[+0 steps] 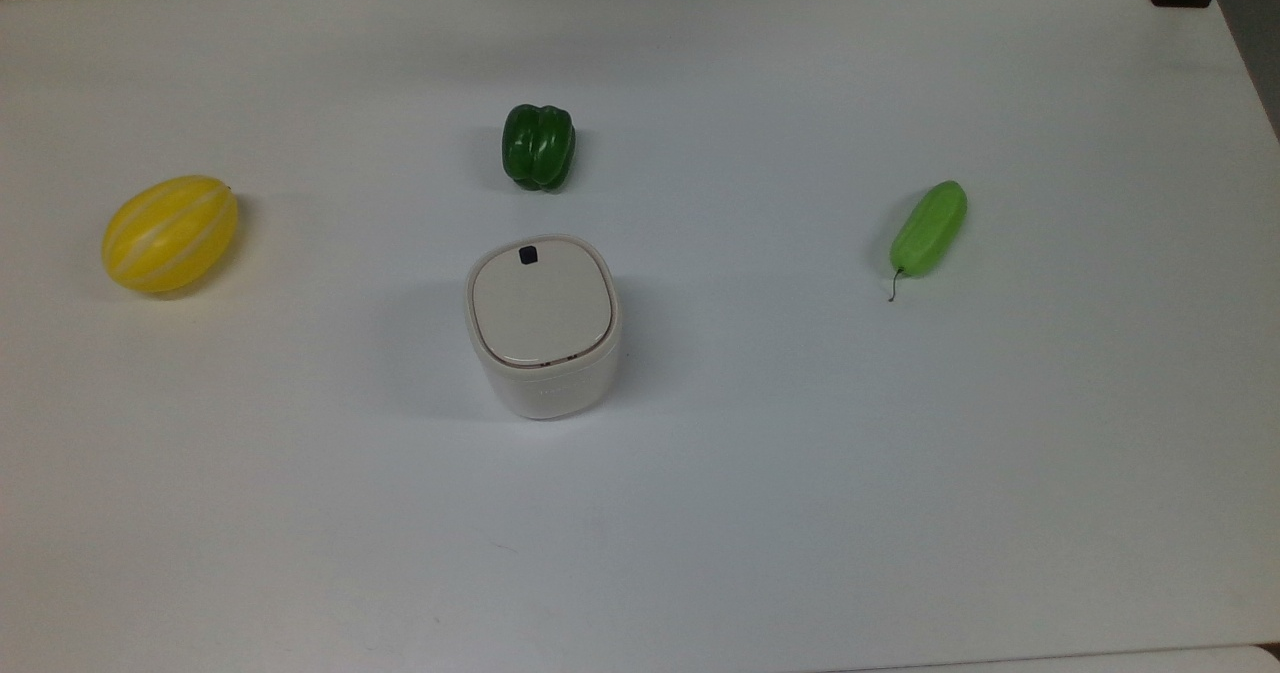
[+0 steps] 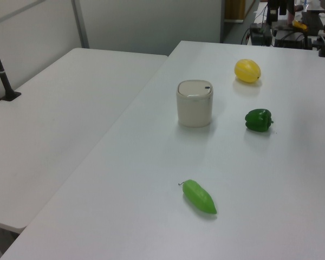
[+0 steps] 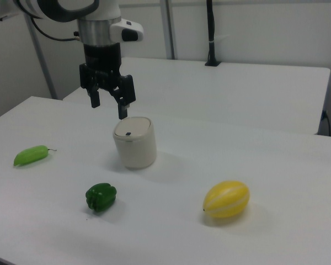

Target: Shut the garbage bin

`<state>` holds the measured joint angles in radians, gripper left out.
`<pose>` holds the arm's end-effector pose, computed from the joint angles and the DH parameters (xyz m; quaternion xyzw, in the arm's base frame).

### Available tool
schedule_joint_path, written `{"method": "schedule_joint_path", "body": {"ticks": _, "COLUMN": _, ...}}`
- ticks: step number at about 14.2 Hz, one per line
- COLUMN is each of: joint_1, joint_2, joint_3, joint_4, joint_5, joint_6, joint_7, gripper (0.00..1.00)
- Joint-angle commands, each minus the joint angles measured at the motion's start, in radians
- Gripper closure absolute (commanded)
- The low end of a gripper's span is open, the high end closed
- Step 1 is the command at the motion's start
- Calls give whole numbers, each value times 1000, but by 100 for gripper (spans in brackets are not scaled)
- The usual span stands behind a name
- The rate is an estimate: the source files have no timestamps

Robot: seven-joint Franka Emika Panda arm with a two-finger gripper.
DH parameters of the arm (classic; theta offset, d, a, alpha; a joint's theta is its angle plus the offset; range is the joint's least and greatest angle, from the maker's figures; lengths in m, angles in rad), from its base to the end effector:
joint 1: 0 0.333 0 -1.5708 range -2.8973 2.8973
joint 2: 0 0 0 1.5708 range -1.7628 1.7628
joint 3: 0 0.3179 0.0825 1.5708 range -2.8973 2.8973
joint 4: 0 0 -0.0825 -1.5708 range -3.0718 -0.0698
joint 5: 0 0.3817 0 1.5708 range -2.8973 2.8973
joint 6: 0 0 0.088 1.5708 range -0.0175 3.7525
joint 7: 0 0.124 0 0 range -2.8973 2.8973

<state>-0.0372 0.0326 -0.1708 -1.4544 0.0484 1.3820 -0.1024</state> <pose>0.5307 -0.1034 0.6300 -0.9972 0.0495 0.0483 0.0290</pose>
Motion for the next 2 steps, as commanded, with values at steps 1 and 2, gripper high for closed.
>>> {"method": "schedule_joint_path", "body": {"ticks": 1, "joint_1": 0, "joint_2": -10, "joint_3": -3, "joint_4": -1, "joint_5": 10, "joint_6": 6, "joint_7": 18, "gripper": 0}}
{"method": "schedule_joint_path", "body": {"ticks": 2, "joint_1": 0, "joint_2": -10, "joint_3": -3, "joint_4": -1, "joint_5": 10, "joint_6": 8, "joint_7": 18, "gripper": 0}}
